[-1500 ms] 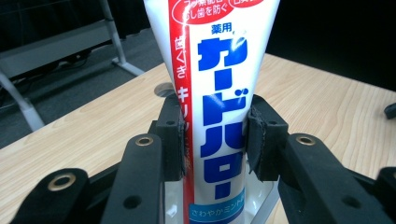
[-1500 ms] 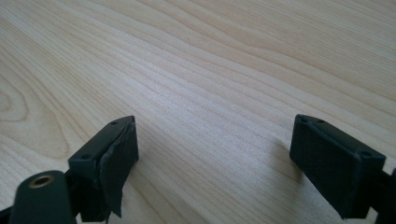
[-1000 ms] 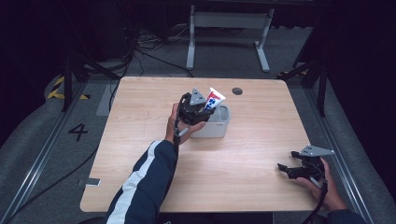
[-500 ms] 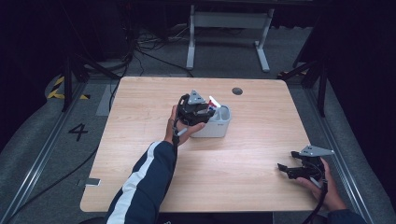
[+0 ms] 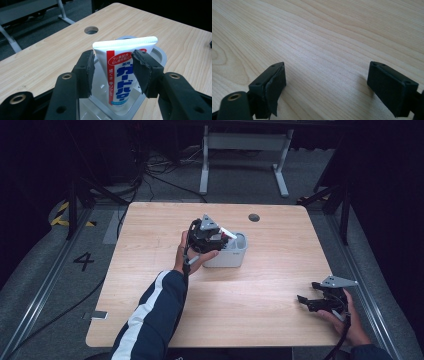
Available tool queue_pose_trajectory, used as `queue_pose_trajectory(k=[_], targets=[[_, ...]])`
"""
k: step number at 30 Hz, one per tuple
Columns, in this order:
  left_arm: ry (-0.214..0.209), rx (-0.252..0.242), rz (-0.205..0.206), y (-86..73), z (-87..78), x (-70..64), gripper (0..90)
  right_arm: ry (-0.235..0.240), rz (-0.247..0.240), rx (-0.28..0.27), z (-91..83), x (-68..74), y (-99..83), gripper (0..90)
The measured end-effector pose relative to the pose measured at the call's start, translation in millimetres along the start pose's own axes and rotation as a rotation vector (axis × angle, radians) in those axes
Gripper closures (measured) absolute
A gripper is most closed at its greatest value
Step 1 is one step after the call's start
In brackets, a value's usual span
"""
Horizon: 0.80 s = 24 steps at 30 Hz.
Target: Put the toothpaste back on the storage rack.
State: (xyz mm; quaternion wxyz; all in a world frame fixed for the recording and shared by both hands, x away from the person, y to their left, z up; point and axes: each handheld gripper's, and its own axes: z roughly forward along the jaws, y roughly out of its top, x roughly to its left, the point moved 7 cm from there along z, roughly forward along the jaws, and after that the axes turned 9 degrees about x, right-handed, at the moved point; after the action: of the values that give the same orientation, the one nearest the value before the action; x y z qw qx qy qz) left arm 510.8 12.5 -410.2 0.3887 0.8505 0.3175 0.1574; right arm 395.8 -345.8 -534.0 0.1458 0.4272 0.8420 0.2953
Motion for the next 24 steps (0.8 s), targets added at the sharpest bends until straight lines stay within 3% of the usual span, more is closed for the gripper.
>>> queue_pose_trajectory(k=[7, 24], targets=[[0.010, 0.011, 0.012, -2.6, -6.4, -0.8, 50.8, 0.000, 0.000, 0.000, 0.0, 0.0, 0.0, 15.7], [0.031, 0.027, 0.095, -11.3, -31.0, -5.2, 47.7, 0.000, 0.000, 0.000, 0.0, 0.0, 0.0, 15.7]])
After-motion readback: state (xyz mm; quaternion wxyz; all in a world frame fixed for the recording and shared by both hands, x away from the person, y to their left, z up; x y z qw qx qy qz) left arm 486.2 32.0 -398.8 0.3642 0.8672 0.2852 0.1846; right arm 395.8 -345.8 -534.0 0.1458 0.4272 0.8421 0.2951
